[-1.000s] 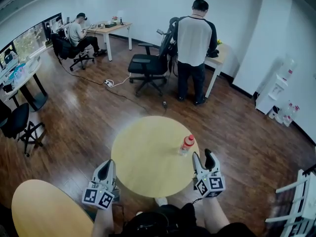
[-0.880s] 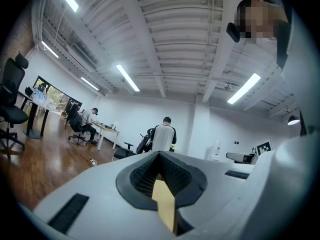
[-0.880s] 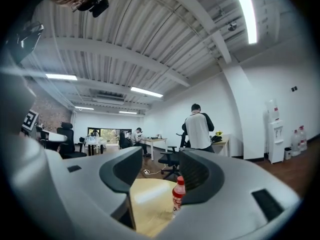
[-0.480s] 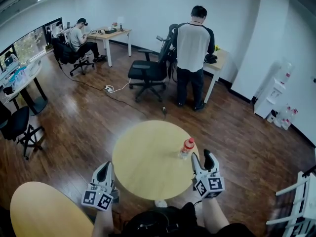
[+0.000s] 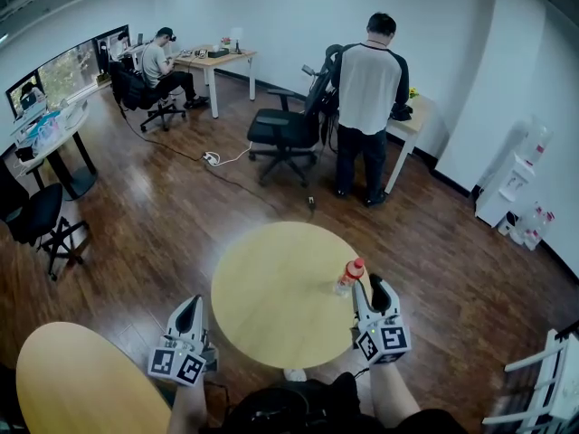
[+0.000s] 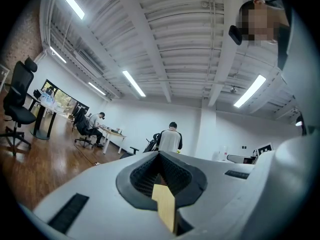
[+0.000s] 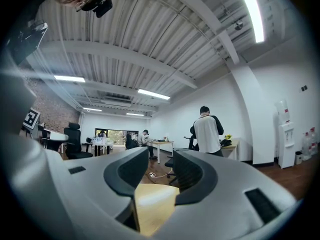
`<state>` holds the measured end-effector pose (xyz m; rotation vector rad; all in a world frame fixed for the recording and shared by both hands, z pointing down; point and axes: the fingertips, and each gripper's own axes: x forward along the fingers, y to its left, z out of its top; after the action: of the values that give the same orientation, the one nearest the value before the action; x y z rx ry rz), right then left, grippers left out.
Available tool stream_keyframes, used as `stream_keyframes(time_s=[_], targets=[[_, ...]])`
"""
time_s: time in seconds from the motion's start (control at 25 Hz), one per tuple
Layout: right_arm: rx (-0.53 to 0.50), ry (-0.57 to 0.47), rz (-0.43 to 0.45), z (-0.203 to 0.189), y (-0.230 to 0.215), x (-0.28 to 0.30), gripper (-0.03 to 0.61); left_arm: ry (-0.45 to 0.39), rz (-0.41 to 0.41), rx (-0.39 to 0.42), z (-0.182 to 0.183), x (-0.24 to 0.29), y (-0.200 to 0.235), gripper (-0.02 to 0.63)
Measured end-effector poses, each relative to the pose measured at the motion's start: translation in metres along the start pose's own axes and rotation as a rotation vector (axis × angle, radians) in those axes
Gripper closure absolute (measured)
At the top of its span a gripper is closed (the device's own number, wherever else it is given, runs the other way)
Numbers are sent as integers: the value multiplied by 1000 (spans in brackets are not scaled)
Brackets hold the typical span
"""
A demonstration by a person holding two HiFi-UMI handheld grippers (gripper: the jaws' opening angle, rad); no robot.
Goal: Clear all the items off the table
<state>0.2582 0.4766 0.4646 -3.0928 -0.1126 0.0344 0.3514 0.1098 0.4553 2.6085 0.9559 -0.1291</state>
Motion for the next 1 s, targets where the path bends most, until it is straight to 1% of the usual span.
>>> stream_keyframes(time_s=[0.04,0.08,0.12,0.16,0.2,0.28,0.36,0.44,0.56,0.72,0.8,0.88,1.0], targets=[[-1,1,18,-1,4,3,419,-5,11,5,1,-3,2,614],[-1,2,36,-2,8,7,438,-10,24,14,3,-8,3,614],[0,3,54,-1,13,11,487,-15,38,25,6,-13,4,614],[3,5,72,0,18,15,550,-19,54,37,9,-19,5,614],[5,8,94,0,25,21,574,-23,73,49,12,-26,8,614],[7,18,152,-3,44,38,574,-36,125,71,21,-45,18,614],[7,29,235,-6,73,56,574,-55,204,90,32,-71,33,614],[7,38,337,-8,110,75,574,-80,306,109,44,-105,47,614],[14,46,512,-15,170,98,574,-117,469,146,59,-162,58,614],[10,68,732,-27,267,106,574,-149,677,202,81,-254,63,614],[8,78,861,-29,321,101,574,-188,810,224,94,-309,57,614],[9,81,1010,-30,373,90,574,-246,953,243,102,-361,44,614],[-13,85,1223,-33,443,71,574,-302,1126,285,111,-411,16,614]])
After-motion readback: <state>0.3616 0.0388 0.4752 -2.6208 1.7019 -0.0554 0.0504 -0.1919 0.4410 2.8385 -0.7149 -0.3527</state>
